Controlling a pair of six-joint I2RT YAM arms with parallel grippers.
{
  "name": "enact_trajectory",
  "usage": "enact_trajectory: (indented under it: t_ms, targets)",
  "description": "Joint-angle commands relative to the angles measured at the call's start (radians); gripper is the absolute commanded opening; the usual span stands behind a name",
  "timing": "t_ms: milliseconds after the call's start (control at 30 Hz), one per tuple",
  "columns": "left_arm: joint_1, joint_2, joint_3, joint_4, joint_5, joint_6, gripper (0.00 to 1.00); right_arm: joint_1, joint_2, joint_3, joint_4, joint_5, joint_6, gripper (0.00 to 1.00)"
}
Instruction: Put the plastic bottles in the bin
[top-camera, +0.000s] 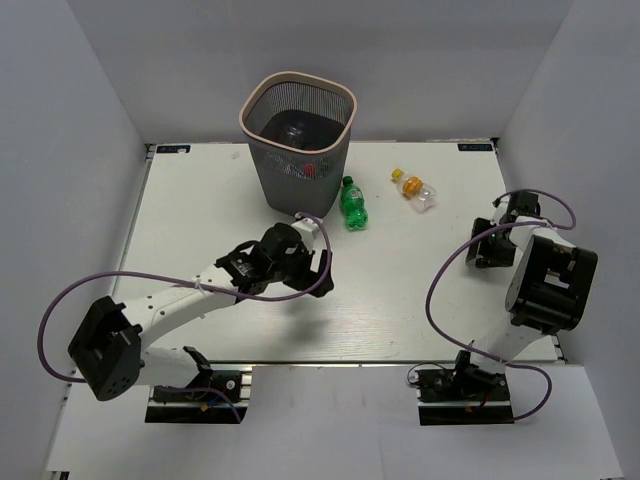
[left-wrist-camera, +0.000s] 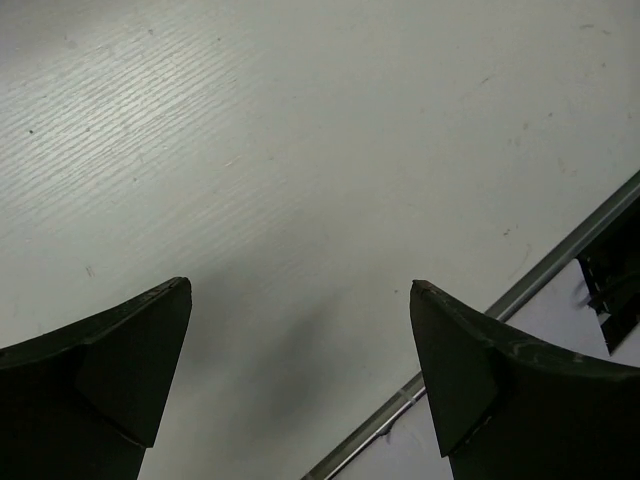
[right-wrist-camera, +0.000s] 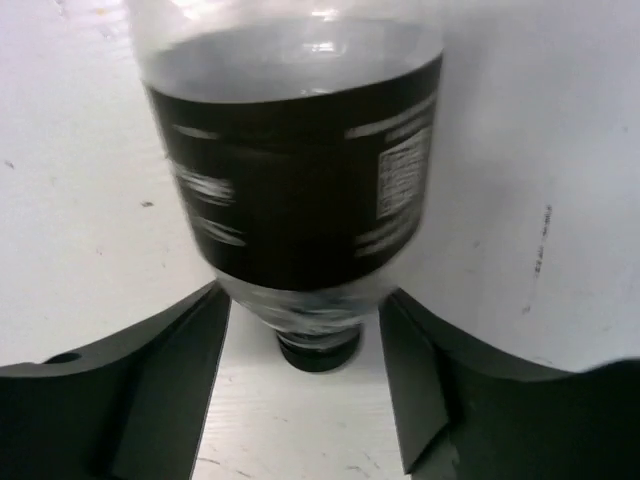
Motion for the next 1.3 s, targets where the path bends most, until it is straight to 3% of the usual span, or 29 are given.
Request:
enact_trajectory:
  t_ms: [0,67,133,233,300,400,567,733,933,967,1067,1167,1267]
  targets:
    - [-0.023,-0.077,-0.005,0.034,-0.021,-0.065,1.00,0.021,0.001,0.029,0.059,0.012,-0.003,0.63]
    - [-0.041,-0.077,-0.014,0.016,-0.032,-0.065,1.00,0.024,-0.002,0.019,0.074,0.015,-0.042,0.51]
    - [-0.050,-0.077,-0.034,0.016,-0.043,-0.074,1.00,0.027,-0.008,0.019,0.078,0.000,-0.067,0.32]
    - [-0.062,-0.077,-0.047,0.025,-0.052,-0.083,1.00,0.024,-0.031,0.049,0.035,-0.098,-0.153,0.08]
    - [-0.072,-0.077,-0.059,0.036,-0.052,-0.094,1.00,0.027,-0.069,0.077,-0.005,-0.214,-0.213,0.02]
    - [-0.093,-0.077,-0.080,0.060,-0.052,-0.114,1.00,0.035,-0.138,0.179,-0.066,-0.334,-0.280,0.00]
    - [-0.116,-0.068,-0.113,0.114,-0.052,-0.134,1.00,0.090,-0.158,0.376,-0.195,-0.676,-0.359,0.00]
    - [-0.136,-0.033,-0.122,0.135,-0.043,-0.143,1.00,0.219,-0.068,0.746,-0.197,-0.827,-0.298,0.00]
    - [-0.168,0.002,-0.113,0.135,-0.043,-0.143,1.00,0.441,0.098,1.031,0.027,-0.878,-0.027,0.00]
    - [-0.179,0.002,-0.113,0.135,-0.043,-0.152,1.00,0.454,0.106,1.034,0.177,-0.873,0.007,0.00]
    - [-0.188,0.002,-0.113,0.126,-0.043,-0.152,1.00,0.535,0.158,1.071,0.382,-0.829,0.153,0.00]
    - [-0.197,0.002,-0.113,0.117,-0.052,-0.152,1.00,0.598,0.260,1.204,0.444,-0.784,0.253,0.00]
    - [-0.197,0.002,-0.102,0.117,-0.072,-0.161,1.00,0.645,0.319,1.212,0.585,-0.737,0.284,0.03]
